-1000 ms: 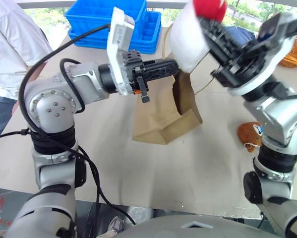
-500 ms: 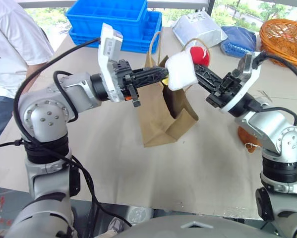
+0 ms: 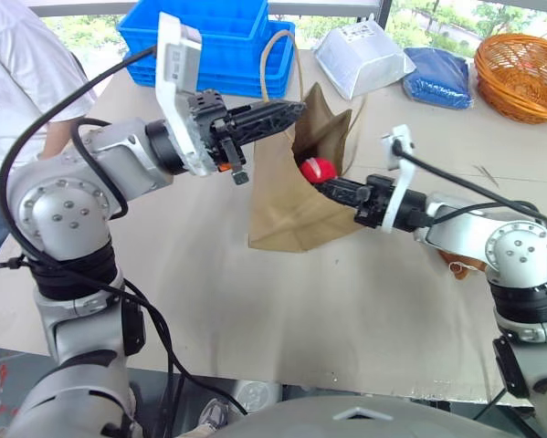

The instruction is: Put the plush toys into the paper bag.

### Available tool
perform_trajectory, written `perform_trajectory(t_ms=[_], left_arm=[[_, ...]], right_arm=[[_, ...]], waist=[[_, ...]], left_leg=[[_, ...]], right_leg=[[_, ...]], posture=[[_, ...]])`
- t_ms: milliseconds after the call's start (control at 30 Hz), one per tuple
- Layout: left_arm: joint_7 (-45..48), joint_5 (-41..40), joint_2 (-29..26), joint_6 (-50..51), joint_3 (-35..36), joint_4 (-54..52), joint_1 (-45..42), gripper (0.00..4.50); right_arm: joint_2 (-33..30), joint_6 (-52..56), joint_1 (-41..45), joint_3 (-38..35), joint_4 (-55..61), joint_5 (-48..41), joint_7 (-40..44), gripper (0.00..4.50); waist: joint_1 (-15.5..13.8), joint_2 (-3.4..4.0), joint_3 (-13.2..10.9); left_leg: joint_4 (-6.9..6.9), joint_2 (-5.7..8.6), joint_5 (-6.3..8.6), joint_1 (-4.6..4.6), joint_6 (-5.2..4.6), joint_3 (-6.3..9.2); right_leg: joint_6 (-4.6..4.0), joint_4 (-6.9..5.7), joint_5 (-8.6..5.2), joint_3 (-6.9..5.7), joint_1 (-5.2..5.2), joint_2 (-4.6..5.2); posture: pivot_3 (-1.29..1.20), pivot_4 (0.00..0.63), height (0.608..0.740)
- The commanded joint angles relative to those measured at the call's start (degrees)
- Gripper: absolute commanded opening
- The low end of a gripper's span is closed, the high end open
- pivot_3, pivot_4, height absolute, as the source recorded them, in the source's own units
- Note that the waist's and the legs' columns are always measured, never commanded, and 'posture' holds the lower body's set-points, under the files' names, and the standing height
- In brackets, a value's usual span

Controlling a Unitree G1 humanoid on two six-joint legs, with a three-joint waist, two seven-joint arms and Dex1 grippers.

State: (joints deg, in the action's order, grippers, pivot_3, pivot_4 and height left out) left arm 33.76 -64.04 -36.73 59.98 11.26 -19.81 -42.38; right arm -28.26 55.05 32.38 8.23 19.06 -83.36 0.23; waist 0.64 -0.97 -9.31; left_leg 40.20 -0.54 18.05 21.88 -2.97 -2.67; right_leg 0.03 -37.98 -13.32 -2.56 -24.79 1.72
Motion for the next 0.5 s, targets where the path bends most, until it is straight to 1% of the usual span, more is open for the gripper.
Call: perform_trajectory(t_ms=[33,67,133,200,300,367,400,433,467,500], left_arm=[[1.66,0.52,-0.86,-2.28,0.15,-2.19,-1.52,0.0],[2.07,0.72,-1.4,-2.42,0.33,-1.77,-1.68,0.0],[4.49,2.09,-4.51,-2.81,1.35,0.22,-2.7,0.0],[6.35,2.6,-7.1,-2.9,2.09,1.96,-3.68,0.0],[10.11,3.71,-10.14,-3.63,1.2,2.81,-4.68,0.0],[10.76,4.55,-9.26,-4.49,-0.35,2.39,-4.64,0.0],[10.83,5.2,-8.21,-5.26,-1.34,1.8,-4.12,0.0],[10.92,5.78,-7.25,-5.95,-2.21,1.11,-3.46,0.0],[10.89,6.37,-6.23,-6.58,-3.07,0.44,-2.74,0.0],[10.73,7.02,-5.02,-7.37,-3.82,-0.11,-2.03,0.0]], right_arm=[[-0.94,1.83,1.17,1.0,1.01,5.62,4.2,1.41],[-1.25,1.9,1.11,0.84,1.53,7.22,4.64,1.9],[-2.74,0.74,0.55,-0.32,3.52,11.03,6.31,2.87],[-3.82,-0.73,0.09,-0.59,5.13,14.92,8.56,2.87],[-4.23,-2.67,-1.14,-2.84,6.99,17.18,11.66,2.87],[-7.02,-3.53,-2.98,-6.26,9.73,16.81,16.35,2.87],[-8.71,-3.9,-4.36,-8.74,11.26,15.57,19.13,3.43],[-10.6,-4.37,-5.83,-10.82,13.14,14.95,22.09,3.73],[-11.98,-4.64,-7.31,-13.06,14.91,13.8,23.69,4.16],[-12.52,-5.68,-8.64,-15.69,16.56,12.89,23.82,4.44]], waist=[[-0.06,0.0,0.0],[-0.07,0.0,0.0],[-0.08,-0.02,0.0],[-0.05,-0.01,-0.01],[0.02,-0.01,-0.01],[-0.12,0.0,-0.02],[-0.44,0.0,-0.02],[-0.83,-0.01,-0.03],[-1.34,-0.01,-0.03],[-1.54,-0.02,-0.03]], left_leg=[[0.0,0.0,0.0,0.02,0.0,-0.01],[0.01,0.0,0.0,0.03,-0.01,-0.01],[0.01,0.0,0.0,0.04,-0.01,-0.01],[0.01,0.0,0.0,0.04,-0.01,0.0],[0.0,0.0,0.0,0.02,0.0,-0.01],[0.0,0.0,0.0,0.03,0.0,-0.01],[0.0,0.0,0.0,0.05,-0.01,0.0],[0.0,0.01,0.01,0.08,-0.01,0.02],[0.01,0.01,0.03,0.1,-0.04,0.03],[0.01,0.01,0.05,0.11,-0.08,0.02]], right_leg=[[0.0,0.02,0.0,0.0,0.0,0.01],[0.0,0.03,0.0,0.0,0.0,0.01],[0.0,0.04,0.0,0.0,0.0,0.02],[0.0,0.03,0.0,-0.01,-0.01,0.02],[0.0,0.03,0.0,-0.02,-0.01,0.01],[0.01,0.04,-0.01,-0.02,-0.01,0.01],[0.01,0.06,-0.01,-0.02,-0.01,0.02],[0.02,0.09,-0.01,-0.03,-0.01,0.03],[0.02,0.13,-0.01,-0.03,0.0,0.03],[0.02,0.16,-0.01,-0.03,0.0,0.05]], posture=[[0.0,0.15,0.74],[0.0,0.15,0.74],[0.0,0.15,0.74],[0.0,0.15,0.74],[0.0,0.15,0.74],[0.0,0.15,0.74],[0.0,0.15,0.74],[0.0,0.15,0.74],[0.0,0.15,0.74],[0.0,0.15,0.74]])
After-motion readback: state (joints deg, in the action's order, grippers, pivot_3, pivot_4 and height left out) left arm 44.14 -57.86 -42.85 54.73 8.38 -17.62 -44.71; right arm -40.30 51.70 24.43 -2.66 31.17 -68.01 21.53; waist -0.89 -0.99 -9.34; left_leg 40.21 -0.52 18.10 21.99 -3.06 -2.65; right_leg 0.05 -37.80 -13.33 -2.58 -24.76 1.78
